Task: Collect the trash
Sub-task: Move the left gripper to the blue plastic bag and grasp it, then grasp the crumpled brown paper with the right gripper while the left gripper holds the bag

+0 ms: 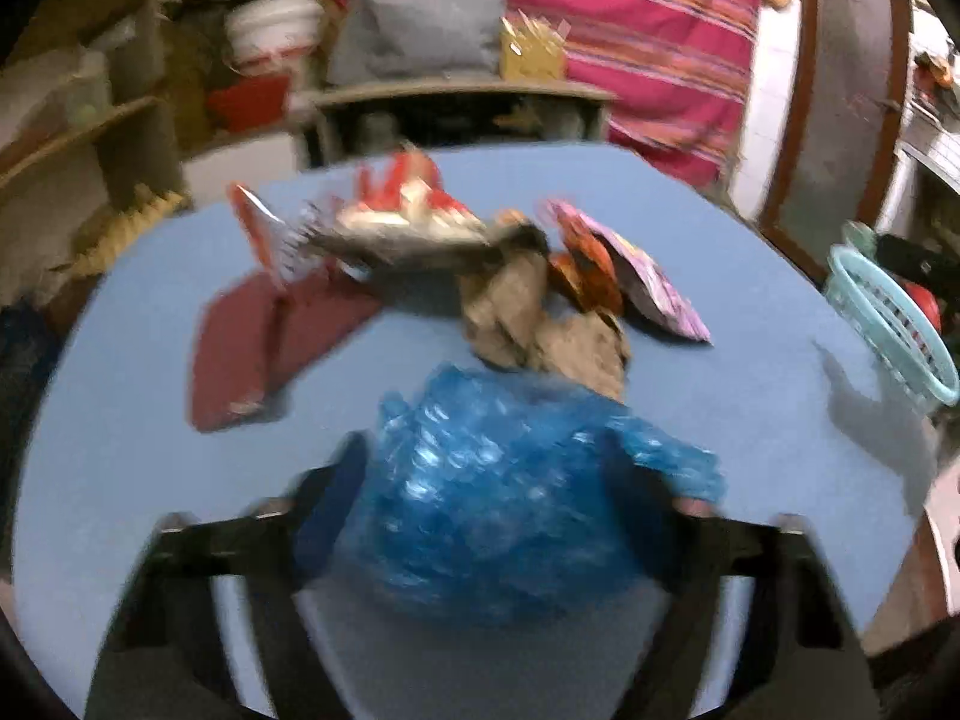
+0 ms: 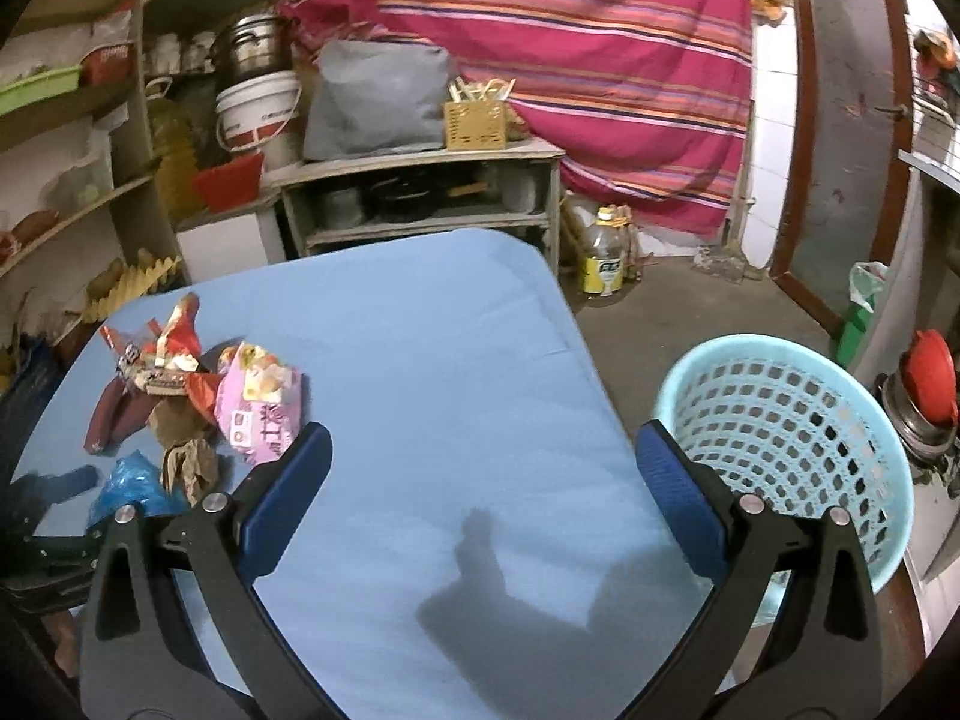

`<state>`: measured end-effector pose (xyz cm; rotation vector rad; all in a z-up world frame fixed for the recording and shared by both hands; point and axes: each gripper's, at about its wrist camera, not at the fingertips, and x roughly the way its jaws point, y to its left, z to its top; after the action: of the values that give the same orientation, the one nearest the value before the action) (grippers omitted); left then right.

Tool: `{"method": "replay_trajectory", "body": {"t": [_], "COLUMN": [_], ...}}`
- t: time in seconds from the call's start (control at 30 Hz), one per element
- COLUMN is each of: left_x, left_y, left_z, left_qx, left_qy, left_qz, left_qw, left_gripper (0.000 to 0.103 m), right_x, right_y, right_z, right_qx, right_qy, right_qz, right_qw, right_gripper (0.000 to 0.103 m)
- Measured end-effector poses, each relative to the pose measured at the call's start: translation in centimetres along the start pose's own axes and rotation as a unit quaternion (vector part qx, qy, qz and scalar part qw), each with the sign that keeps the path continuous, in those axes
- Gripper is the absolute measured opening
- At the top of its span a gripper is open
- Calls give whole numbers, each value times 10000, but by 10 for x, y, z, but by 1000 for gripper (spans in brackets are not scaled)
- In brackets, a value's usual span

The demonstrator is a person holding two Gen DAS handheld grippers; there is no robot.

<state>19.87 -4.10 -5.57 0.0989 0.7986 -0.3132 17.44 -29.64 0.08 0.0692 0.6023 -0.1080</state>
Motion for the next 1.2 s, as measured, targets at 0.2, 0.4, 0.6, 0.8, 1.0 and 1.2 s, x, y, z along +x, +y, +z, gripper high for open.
{"method": "replay_trajectory", "body": {"t": [0.2, 0.4, 0.6, 0.8, 1.0, 1.2], "left_x": [3, -15, -37, -62, -73, -74], "left_y": [1, 26, 73, 124, 159, 170], "left_z": [-3, 0, 8, 12, 12, 14], "left_qx": [79, -138, -617, -1105, -1450, -1439], "left_qy": [133, 2, -248, -535, -643, -653], "left_qz": [-164, -75, 210, 562, 752, 850], "left_qw": [9997, 9999, 9976, 9908, 9845, 9838], "left_gripper": [32, 23, 23, 23, 22, 22], "right_x": [13, 21, 34, 50, 72, 94], "right_y": [28, 75, 121, 160, 183, 191], "right_z": [-3, -11, -22, -26, -31, -36], "right_qx": [-177, -503, -706, -842, -852, -824], "right_qy": [140, 243, 495, 658, 1034, 1432], "right_qz": [204, 416, 648, 699, 643, 829], "right_qw": [9995, 9976, 9942, 9918, 9889, 9828], "right_gripper": [99, 99, 99, 99, 90, 64]}}
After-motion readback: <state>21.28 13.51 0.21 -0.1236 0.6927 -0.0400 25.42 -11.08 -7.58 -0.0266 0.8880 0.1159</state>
